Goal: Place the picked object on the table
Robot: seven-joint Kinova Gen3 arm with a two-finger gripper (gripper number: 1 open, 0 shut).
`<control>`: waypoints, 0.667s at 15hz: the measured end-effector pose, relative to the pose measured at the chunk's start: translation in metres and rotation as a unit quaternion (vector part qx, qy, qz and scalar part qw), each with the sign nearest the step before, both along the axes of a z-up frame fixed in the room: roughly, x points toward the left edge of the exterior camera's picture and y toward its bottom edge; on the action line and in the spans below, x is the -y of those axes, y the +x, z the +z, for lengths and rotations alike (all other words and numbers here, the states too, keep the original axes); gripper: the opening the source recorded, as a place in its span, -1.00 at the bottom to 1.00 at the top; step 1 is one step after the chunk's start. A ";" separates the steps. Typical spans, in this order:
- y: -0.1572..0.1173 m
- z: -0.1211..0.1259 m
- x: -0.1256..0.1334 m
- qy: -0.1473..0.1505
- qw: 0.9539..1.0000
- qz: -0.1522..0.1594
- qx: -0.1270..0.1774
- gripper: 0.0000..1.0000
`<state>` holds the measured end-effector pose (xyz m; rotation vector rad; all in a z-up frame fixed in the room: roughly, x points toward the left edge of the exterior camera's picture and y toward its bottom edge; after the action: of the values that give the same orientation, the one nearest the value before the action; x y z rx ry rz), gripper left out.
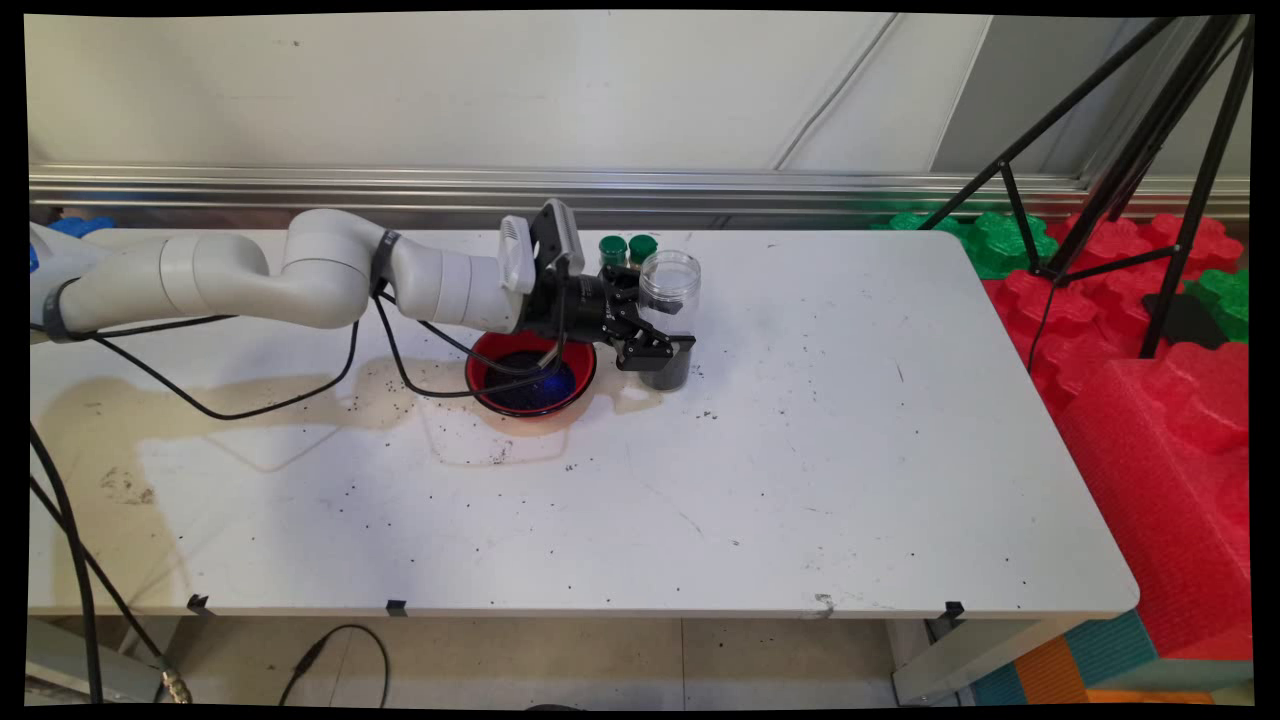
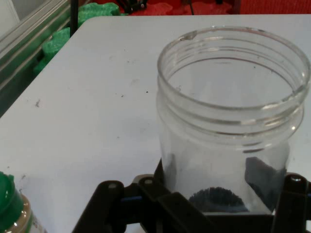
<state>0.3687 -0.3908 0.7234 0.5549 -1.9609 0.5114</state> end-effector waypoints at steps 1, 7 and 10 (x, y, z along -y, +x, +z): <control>0.000 -0.001 0.000 0.000 1.000 0.000 0.001 -1.00; 0.001 -0.005 -0.001 0.001 1.000 -0.003 0.010 -1.00; 0.001 -0.007 -0.002 0.002 1.000 -0.004 0.014 -1.00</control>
<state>0.3701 -0.3892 0.7162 0.5440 -1.9896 0.5123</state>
